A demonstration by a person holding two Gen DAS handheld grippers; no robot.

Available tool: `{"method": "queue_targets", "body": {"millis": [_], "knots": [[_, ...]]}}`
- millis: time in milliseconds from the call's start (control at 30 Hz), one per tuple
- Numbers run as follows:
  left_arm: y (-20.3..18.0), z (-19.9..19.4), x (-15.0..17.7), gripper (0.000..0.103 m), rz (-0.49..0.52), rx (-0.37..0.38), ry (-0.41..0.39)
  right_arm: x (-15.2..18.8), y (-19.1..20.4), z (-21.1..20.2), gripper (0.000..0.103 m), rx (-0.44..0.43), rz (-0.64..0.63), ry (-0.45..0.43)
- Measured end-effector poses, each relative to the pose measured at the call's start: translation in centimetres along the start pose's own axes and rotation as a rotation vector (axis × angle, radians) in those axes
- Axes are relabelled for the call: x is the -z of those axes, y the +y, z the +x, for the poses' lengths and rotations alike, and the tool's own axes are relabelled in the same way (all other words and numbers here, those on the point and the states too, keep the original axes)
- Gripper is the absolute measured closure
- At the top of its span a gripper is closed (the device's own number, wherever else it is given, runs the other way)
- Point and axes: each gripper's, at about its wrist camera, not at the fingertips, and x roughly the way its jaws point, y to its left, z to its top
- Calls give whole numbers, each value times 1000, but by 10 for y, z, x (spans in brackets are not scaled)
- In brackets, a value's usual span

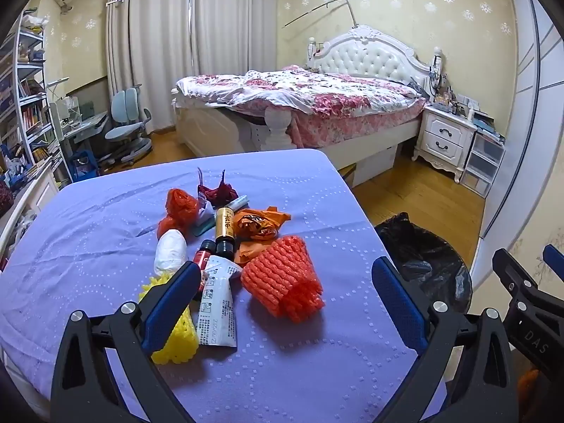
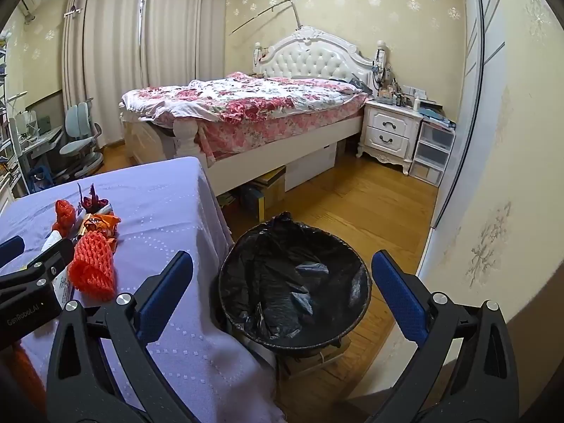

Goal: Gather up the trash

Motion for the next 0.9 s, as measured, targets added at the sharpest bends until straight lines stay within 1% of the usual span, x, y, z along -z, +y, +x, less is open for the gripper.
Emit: {"method": "queue_targets", "body": {"millis": [100, 300, 433, 833, 900], "knots": [[1, -1, 0, 6, -3, 11, 2, 0, 0, 0, 4, 5, -6, 1], [-6, -4, -5, 6, 7, 2, -4, 1, -2, 0, 4, 5, -9, 0], [-7, 0, 0, 6, 11, 4, -2, 3, -5, -1, 4, 2, -2, 2], [-6, -3, -1, 6, 4, 3, 6, 1, -2, -1, 4, 7, -1, 5], [-2, -1, 2, 6, 1, 5, 8, 1, -3, -1, 4, 6, -1, 5]]}}
